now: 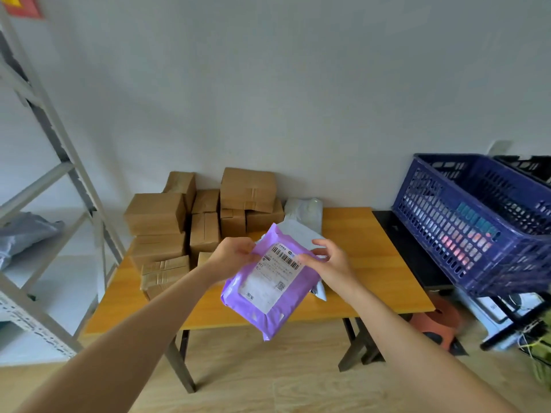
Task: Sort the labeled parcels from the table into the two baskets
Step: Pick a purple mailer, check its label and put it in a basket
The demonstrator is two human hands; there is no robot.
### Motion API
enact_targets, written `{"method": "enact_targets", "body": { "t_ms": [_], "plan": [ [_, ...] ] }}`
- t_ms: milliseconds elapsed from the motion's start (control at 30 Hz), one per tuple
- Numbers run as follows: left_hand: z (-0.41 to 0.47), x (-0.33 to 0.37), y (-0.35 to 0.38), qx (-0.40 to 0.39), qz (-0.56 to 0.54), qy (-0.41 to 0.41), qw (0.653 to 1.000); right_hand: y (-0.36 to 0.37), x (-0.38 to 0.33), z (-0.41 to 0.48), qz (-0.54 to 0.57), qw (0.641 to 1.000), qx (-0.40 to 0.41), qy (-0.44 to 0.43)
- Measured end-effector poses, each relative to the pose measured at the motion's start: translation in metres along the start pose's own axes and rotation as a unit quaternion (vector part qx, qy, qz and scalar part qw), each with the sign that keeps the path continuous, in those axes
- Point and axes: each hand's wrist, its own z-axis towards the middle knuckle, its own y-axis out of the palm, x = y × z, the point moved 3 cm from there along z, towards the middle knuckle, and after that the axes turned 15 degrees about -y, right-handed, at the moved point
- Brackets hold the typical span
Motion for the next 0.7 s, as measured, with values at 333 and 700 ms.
{"method": "enact_targets", "body": {
  "t_ms": [333,700],
  "plan": [
    [-0.006,0.008,-0.025,0.044,-0.174,-0.042,0.983,0.017,-0.01,-0.011,0.212,0.974,-0.025,0.076],
    [-0.018,0.02,-0.02,0.003,-0.185,-0.038,0.982,0.002,-0.013,-0.002,0.184,0.982,0.026,0.023]
  ]
}}
